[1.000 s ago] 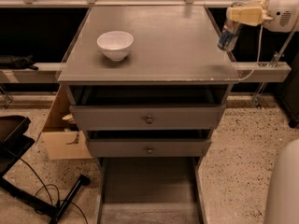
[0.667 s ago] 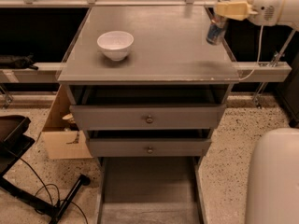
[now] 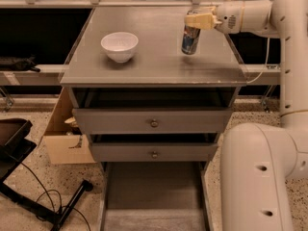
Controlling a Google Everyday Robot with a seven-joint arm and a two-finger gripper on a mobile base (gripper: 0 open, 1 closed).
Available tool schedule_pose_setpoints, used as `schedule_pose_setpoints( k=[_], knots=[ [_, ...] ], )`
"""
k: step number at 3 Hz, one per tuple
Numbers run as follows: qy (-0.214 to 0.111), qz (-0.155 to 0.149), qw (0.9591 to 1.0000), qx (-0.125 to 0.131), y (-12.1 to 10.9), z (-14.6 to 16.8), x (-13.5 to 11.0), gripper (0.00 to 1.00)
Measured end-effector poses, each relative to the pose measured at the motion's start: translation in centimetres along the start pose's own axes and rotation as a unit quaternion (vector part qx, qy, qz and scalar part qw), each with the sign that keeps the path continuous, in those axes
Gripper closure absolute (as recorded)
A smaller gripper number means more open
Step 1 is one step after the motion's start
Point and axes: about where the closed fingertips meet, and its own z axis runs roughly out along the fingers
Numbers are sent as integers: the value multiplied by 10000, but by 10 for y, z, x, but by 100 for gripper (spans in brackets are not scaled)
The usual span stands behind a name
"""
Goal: Pick redbull can from bottom drawer and place on counter
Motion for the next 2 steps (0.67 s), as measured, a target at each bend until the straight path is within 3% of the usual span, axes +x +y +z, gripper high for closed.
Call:
schedule_pose_setpoints(
  k=[1, 2],
  knots=[
    [263, 345, 9989, -171, -7, 30, 38, 100],
    [268, 362, 9988, -176, -7, 31, 40, 73]
  ],
)
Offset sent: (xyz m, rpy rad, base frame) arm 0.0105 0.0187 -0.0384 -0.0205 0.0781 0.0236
